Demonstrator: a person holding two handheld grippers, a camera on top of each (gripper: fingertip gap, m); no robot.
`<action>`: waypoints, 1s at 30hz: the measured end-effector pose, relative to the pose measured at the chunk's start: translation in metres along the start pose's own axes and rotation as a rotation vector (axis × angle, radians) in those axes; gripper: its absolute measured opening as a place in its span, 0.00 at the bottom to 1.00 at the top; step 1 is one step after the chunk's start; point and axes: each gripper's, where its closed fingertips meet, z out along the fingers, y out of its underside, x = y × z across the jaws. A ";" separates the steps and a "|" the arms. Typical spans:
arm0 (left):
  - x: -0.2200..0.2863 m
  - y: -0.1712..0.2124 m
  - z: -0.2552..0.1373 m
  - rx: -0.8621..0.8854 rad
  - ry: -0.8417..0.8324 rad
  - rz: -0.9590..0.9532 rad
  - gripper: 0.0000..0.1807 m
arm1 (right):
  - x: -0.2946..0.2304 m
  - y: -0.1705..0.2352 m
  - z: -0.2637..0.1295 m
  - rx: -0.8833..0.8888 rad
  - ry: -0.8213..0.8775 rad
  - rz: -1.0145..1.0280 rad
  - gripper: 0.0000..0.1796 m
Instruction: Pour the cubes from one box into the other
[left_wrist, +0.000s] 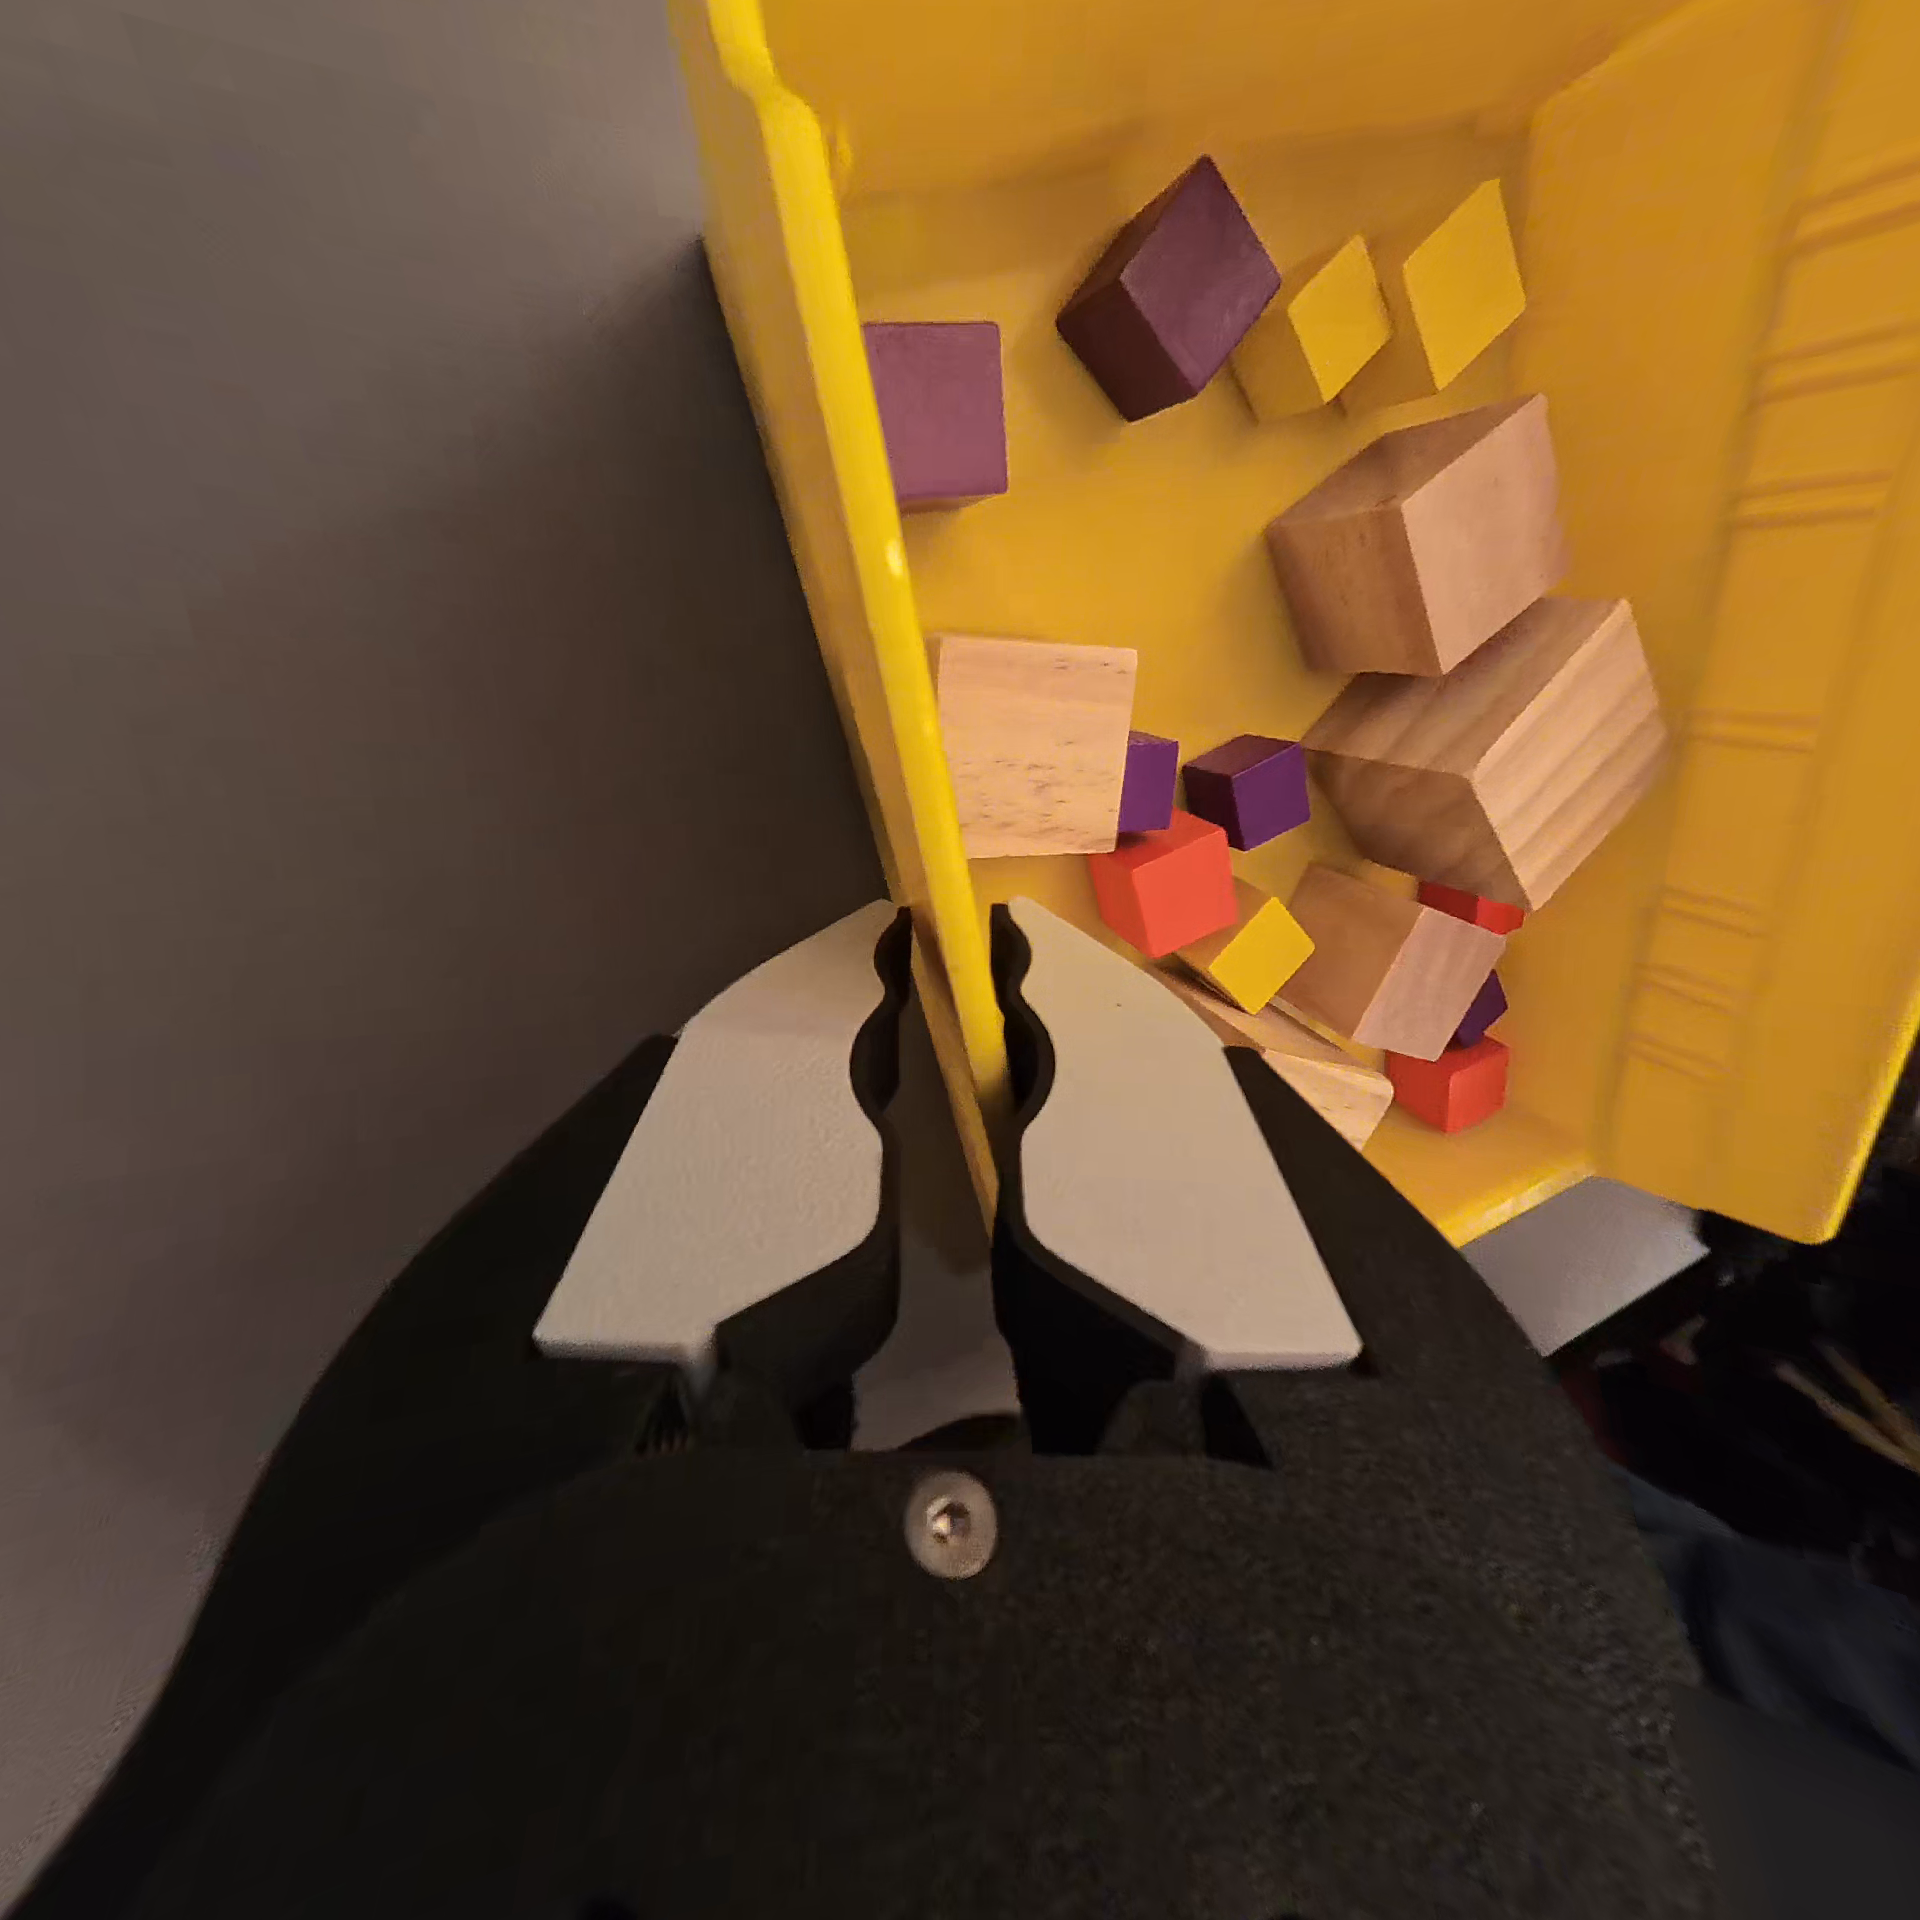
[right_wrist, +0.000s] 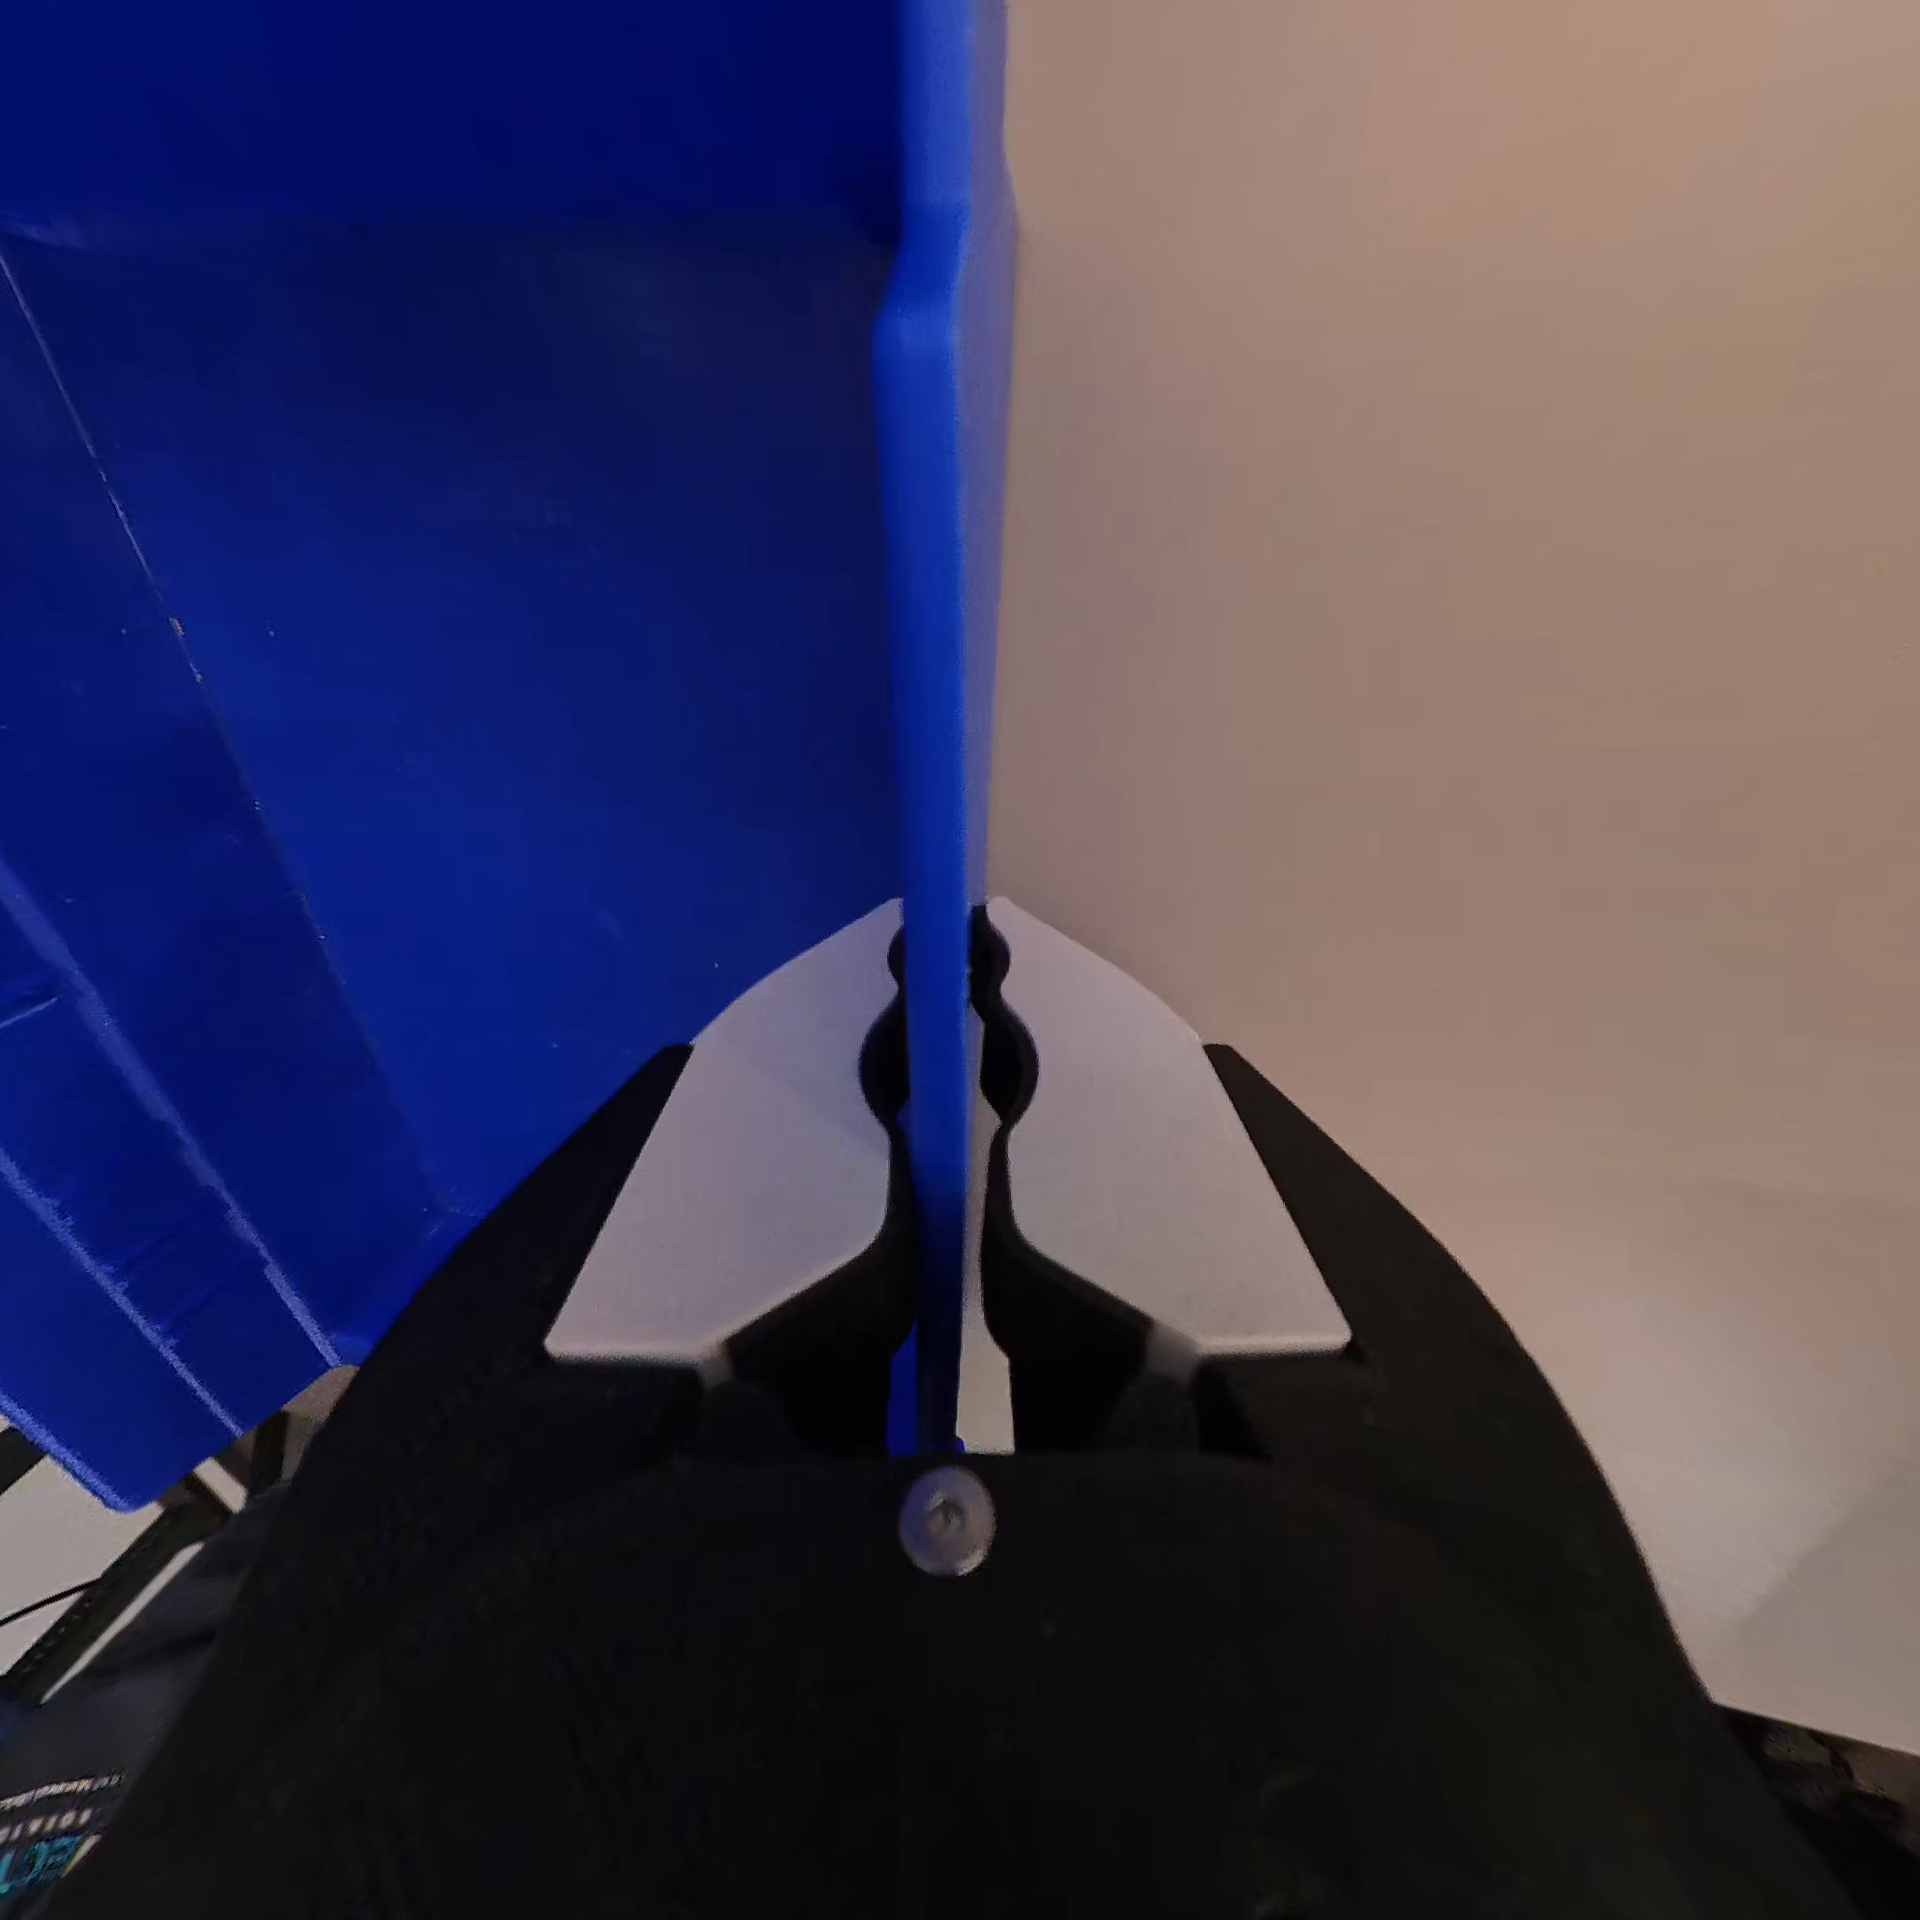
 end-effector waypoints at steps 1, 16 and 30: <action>-0.017 0.005 -0.007 0.012 0.000 -0.025 0.08 | -0.009 -0.001 0.002 -0.005 0.004 -0.008 0.05; -0.164 0.065 -0.074 0.082 -0.026 -0.138 0.08 | -0.098 -0.006 0.026 -0.034 0.060 -0.057 0.03; -0.169 0.068 -0.076 0.129 -0.007 -0.130 0.10 | -0.089 -0.003 0.023 -0.055 0.075 -0.033 0.03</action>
